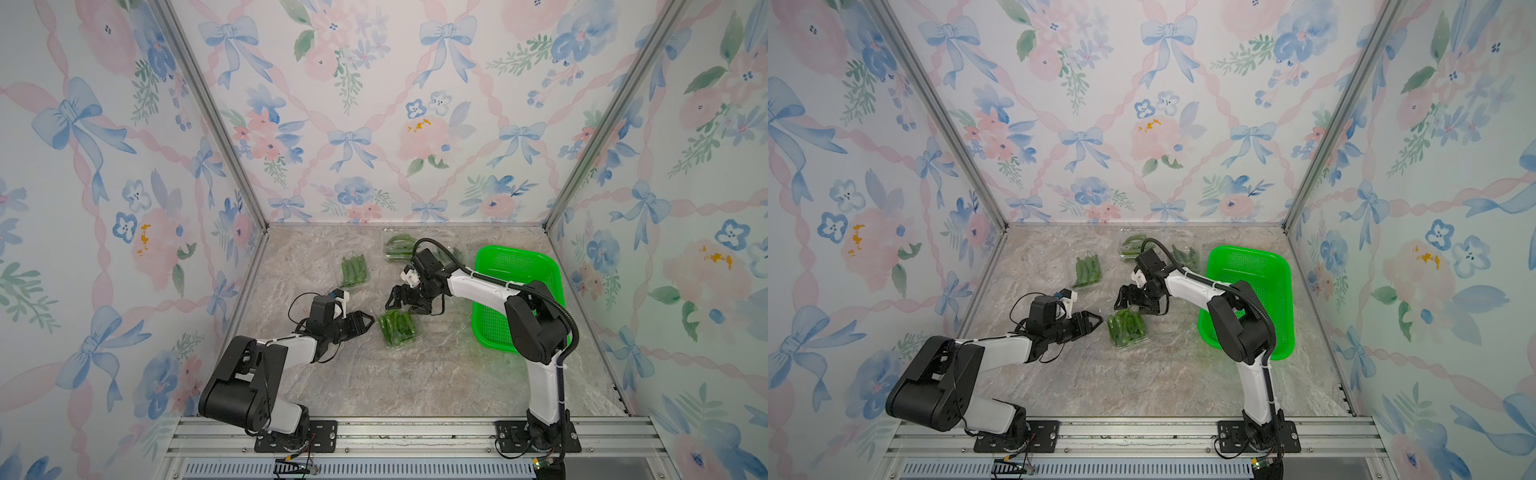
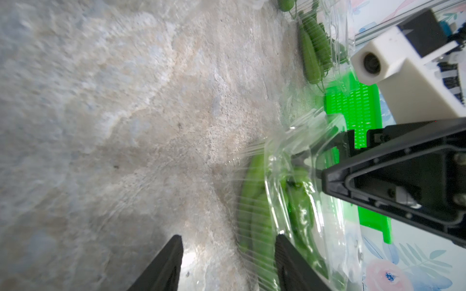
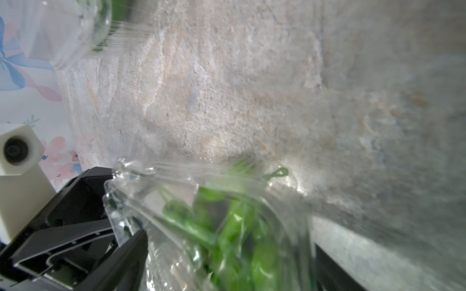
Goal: Take small green peppers out of containers
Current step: Open the packing box at the center of the board.
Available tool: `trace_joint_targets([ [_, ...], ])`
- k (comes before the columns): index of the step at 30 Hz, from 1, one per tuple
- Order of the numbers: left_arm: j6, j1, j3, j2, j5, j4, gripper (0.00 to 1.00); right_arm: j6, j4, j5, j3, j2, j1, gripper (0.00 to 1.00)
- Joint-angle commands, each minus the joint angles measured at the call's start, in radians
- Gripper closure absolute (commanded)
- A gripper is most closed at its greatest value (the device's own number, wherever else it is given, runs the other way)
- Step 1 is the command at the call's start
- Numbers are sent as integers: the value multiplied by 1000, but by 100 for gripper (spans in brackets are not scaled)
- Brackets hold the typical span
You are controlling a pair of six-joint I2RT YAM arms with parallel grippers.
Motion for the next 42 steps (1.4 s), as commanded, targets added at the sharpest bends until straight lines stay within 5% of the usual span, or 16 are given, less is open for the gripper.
trace_joint_targets([
  [1, -18, -12, 19, 17, 3, 16, 39, 12, -14, -48, 36, 26, 30, 13],
  [29, -49, 0, 12, 6, 13, 51, 42, 17, 8, -79, 32, 41, 36, 14],
  [36, -48, -7, 63, 70, 14, 66, 57, 0, -15, -78, 40, 43, 39, 14],
  [42, -67, -7, 71, 52, -9, 59, 76, -88, -125, 52, 17, -55, -7, 10],
])
